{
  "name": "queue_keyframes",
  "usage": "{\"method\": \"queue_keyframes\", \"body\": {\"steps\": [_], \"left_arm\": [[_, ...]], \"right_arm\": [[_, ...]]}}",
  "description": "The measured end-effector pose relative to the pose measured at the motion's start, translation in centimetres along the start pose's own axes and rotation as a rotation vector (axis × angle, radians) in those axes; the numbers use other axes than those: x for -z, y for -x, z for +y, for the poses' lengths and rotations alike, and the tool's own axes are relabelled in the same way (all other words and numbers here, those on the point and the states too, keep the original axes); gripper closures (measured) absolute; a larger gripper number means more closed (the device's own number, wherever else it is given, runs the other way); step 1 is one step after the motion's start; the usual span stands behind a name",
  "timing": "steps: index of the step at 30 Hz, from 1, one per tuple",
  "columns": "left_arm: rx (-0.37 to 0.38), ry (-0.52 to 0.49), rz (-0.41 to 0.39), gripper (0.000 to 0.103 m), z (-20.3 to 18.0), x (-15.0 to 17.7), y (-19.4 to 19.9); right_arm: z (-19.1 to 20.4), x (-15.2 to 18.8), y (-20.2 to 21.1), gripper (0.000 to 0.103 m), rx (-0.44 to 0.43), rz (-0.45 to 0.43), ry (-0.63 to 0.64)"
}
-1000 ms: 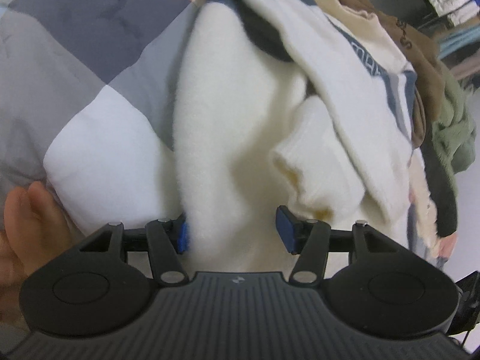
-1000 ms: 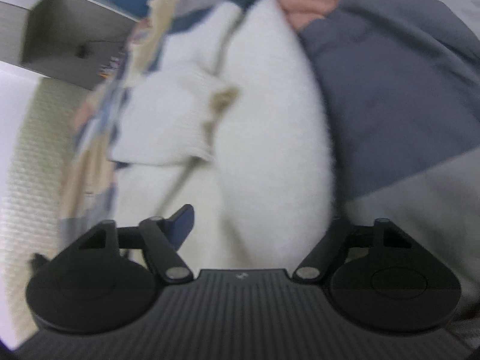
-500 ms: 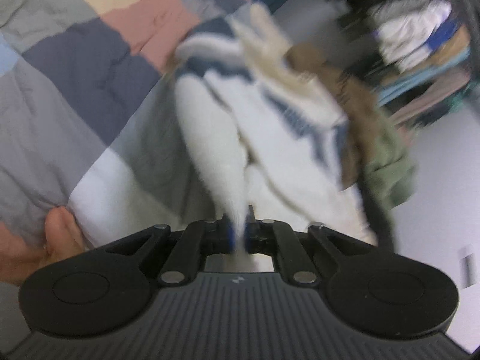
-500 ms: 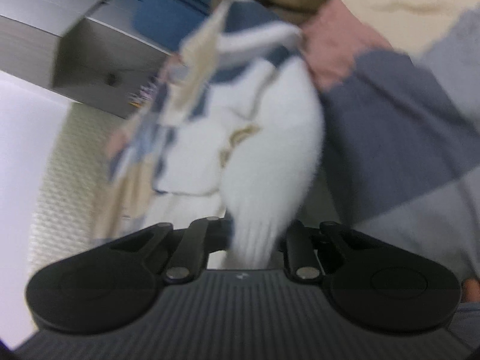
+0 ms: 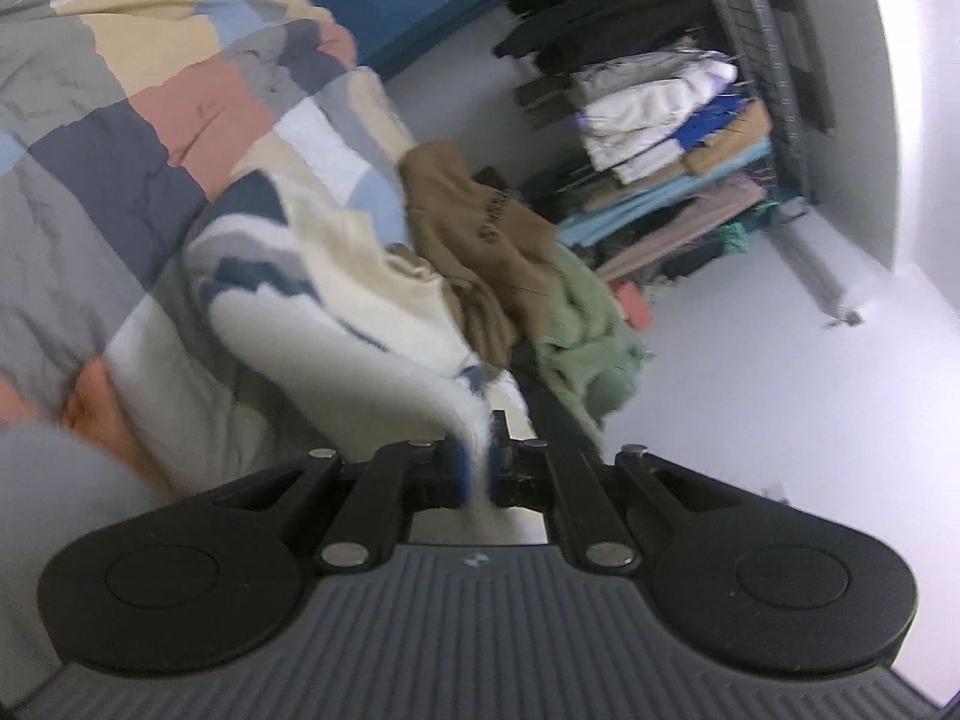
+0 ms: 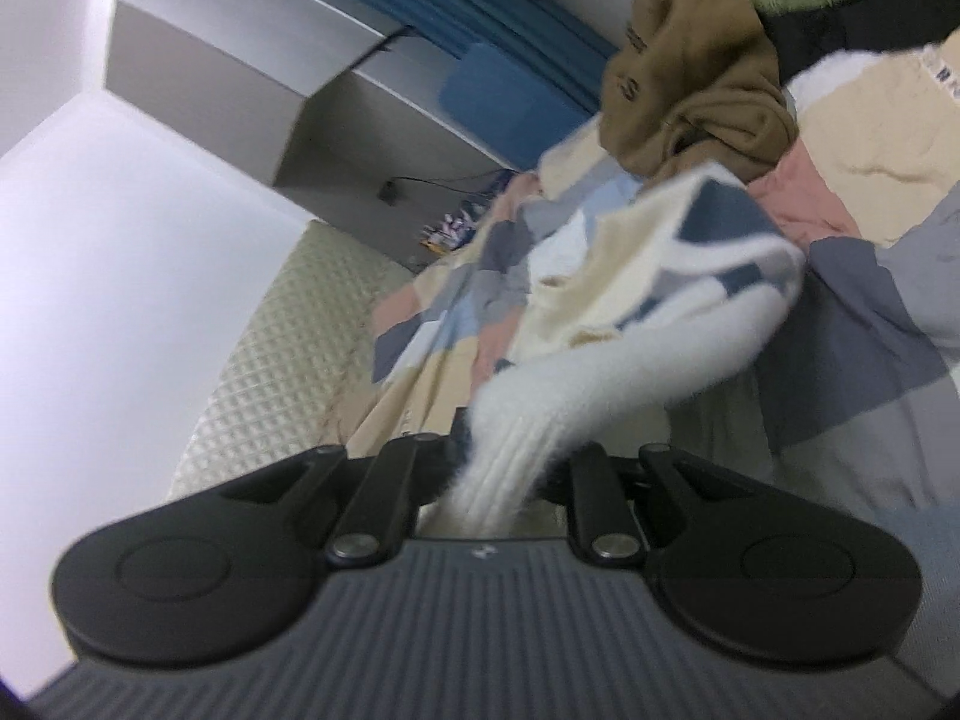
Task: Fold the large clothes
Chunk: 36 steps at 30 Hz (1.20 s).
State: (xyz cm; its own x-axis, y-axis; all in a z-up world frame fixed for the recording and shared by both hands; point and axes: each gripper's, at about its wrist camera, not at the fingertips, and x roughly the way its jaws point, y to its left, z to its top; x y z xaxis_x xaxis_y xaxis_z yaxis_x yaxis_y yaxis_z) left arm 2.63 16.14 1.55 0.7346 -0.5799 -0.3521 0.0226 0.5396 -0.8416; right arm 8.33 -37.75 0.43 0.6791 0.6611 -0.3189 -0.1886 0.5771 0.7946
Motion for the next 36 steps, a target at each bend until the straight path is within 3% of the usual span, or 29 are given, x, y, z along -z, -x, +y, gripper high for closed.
{"method": "queue_keyframes", "body": {"steps": [5,11,18,25,30,36], "left_arm": [[0.054,0.001,-0.026,0.097,-0.5,2.7,3.7],[0.058,-0.005,-0.076,0.097,-0.7,1.1,1.8],[-0.03,-0.058,-0.174,0.096,-1.7,-5.6,-5.9],[-0.185,-0.155,-0.242,0.096,-1.6,-11.0,-16.4],[-0.264,-0.149,-0.243,0.096,1.2,-13.4,-23.4],[-0.362,-0.167,-0.199,0.096,6.8,-14.2,-30.4]], "right_arm": [[0.8,1.5,3.3,0.087,0.013,-0.02,-0.001],[0.0,-0.9,1.5,0.087,0.037,-0.027,-0.028],[-0.7,-7.4,-4.1,0.087,0.083,-0.067,-0.063],[-5.2,-12.6,-12.1,0.087,0.161,-0.12,-0.173],[-10.0,-14.0,-17.0,0.087,0.204,-0.141,-0.251],[-15.8,-13.5,-22.5,0.086,0.288,-0.096,-0.273]]}}
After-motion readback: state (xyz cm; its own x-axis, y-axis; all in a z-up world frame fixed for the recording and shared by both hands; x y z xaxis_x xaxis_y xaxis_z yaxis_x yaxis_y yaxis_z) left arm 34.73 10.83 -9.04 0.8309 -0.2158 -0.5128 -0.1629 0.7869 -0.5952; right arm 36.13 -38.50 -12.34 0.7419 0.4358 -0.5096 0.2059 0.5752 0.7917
